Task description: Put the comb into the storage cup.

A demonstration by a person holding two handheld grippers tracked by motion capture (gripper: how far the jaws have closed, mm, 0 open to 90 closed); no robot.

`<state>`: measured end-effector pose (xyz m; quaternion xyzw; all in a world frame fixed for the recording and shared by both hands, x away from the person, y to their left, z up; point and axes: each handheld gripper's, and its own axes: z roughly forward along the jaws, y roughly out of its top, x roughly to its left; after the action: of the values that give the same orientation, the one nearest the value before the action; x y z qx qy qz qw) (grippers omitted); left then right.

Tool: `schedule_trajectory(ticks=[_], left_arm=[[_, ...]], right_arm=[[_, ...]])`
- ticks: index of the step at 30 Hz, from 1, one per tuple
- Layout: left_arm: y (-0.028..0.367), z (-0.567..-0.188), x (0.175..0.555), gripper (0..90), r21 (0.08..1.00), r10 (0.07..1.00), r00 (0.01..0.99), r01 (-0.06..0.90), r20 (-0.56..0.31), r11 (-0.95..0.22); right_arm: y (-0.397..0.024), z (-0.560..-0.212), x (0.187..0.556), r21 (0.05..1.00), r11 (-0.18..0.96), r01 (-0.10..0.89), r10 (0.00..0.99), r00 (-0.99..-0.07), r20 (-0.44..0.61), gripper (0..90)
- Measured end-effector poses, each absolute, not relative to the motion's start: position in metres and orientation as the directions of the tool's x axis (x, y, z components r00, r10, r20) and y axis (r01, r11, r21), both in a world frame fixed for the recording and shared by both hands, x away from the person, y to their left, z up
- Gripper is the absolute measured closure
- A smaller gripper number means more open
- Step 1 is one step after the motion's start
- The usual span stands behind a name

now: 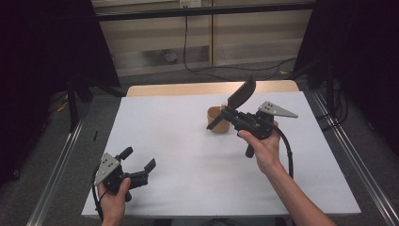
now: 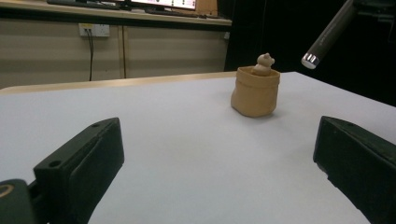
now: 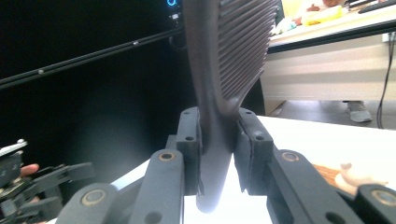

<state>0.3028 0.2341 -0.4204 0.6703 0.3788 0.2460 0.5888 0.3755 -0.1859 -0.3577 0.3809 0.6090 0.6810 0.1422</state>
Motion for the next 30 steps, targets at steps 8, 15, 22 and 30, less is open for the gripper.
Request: schedule_trajectory(ticks=[8,15,22,30], left_arm=[[0.230,-0.427,0.298,2.6,0.981,0.784,0.613,0.190,-0.095,-0.030],[0.225,-0.430,0.297,2.3,0.982,0.778,0.622,0.188,-0.090,-0.036],[0.221,-0.435,0.299,2.4,0.976,0.762,0.640,0.212,-0.095,-0.057],[0.225,-0.434,0.299,2.4,0.976,0.763,0.641,0.209,-0.084,-0.068]], right_arm=[[-0.188,-0.351,0.383,0.947,-0.210,0.244,0.678,-0.662,0.321,73.2],[-0.190,-0.348,0.390,0.952,-0.211,0.222,0.690,-0.656,0.306,73.2],[-0.191,-0.344,0.398,0.957,-0.195,0.216,0.707,-0.646,0.290,73.2],[-0.195,-0.342,0.408,0.964,-0.169,0.207,0.735,-0.625,0.263,73.2]])
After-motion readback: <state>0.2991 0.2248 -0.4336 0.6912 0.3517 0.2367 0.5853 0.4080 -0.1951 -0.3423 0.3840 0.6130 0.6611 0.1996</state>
